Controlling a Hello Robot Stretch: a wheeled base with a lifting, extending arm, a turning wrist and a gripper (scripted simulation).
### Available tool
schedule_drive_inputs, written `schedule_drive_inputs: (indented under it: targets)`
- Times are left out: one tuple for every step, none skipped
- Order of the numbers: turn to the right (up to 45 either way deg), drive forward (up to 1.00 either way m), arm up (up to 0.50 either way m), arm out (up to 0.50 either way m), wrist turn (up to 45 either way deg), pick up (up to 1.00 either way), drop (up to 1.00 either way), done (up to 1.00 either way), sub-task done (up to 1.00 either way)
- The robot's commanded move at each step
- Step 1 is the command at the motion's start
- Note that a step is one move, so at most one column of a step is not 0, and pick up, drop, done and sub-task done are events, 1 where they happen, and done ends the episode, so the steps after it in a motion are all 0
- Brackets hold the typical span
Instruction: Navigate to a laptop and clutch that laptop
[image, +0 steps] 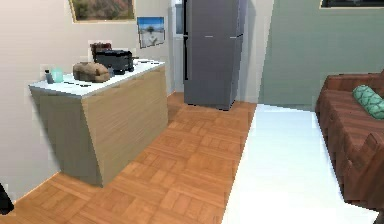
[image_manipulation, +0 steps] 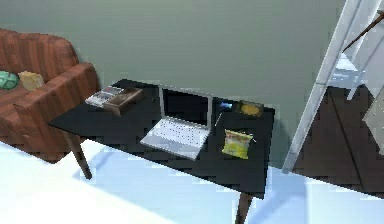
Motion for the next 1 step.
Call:
schedule_drive_inputs:
  targets:
    - [0.0,0.0,0.22,0.0,0.0,0.0,0.0,0.0,0.0]
